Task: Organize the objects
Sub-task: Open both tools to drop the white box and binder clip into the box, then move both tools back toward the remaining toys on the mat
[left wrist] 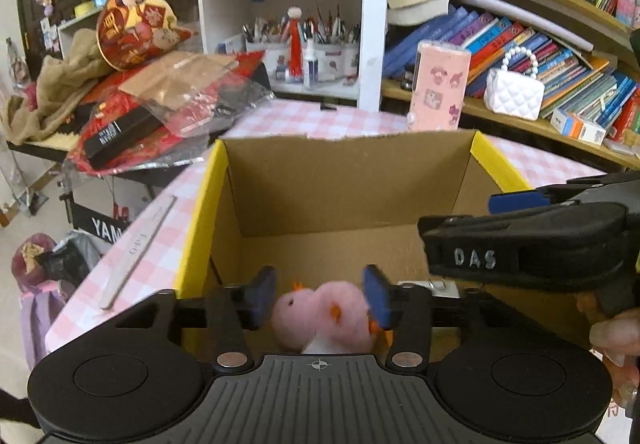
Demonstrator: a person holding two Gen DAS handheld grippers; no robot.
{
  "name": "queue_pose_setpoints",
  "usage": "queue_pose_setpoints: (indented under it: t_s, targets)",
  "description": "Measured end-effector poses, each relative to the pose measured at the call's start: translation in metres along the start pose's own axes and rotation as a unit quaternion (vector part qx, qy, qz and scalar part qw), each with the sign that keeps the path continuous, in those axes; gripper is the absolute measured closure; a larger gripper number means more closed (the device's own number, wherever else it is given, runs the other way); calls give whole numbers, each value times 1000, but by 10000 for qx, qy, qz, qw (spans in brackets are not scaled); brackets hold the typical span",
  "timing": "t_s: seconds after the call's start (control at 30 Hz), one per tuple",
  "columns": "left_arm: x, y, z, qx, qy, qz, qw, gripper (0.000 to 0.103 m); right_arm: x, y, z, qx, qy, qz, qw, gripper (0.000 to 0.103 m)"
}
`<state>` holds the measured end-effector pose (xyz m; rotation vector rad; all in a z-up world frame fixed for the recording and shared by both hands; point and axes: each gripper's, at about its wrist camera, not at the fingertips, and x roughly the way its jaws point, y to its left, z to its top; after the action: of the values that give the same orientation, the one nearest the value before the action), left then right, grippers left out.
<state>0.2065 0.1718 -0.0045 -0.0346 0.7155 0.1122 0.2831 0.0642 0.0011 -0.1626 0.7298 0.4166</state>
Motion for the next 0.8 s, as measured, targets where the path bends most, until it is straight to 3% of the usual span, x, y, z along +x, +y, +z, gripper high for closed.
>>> queue_pose_setpoints:
  t_s: [0.13, 0.3, 0.5, 0.8]
  targets:
    - [-18, 4, 2, -85, -256, -44, 9996, 34, -21, -1, 2, 198, -326, -114, 9992, 43]
    - [-44, 11, 4, -228, -572, -90, 9981, 24, -53, -5, 2, 436, -668, -271, 9964, 43]
    - [-67, 21, -4, -334, -702, -100, 9969, 22, -87, -1, -14, 512, -864, -374, 9942, 43]
    - [-98, 37, -37, -377, -568, -44, 9977, 20, -120, 19, -59, 431, -676, -437, 9958, 43]
